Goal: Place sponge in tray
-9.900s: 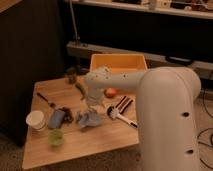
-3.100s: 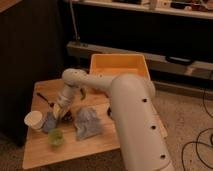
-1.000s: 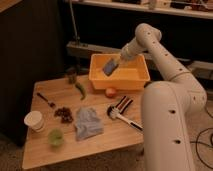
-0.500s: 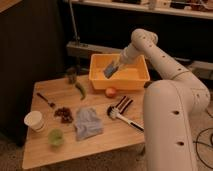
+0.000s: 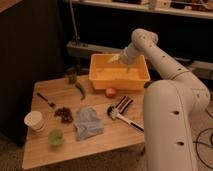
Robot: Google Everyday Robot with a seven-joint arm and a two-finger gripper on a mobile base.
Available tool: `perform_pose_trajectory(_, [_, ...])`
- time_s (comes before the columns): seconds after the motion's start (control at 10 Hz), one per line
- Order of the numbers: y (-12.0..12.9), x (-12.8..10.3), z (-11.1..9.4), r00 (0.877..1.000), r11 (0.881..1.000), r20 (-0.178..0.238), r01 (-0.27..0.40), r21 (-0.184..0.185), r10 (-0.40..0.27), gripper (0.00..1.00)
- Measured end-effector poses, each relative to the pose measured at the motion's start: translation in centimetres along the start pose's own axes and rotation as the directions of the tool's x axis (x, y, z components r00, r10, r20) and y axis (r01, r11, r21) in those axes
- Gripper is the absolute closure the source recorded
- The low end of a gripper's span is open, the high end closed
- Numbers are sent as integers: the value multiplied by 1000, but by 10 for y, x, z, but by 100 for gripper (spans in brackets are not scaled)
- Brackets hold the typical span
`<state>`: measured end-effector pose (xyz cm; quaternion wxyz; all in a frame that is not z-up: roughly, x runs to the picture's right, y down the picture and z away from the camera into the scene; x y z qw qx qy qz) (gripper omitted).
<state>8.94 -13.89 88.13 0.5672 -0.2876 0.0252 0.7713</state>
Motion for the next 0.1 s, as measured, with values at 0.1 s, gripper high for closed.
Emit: perform_pose_trajectory(0.1, [0, 0, 0, 1000, 1000, 0, 0, 0, 0, 20])
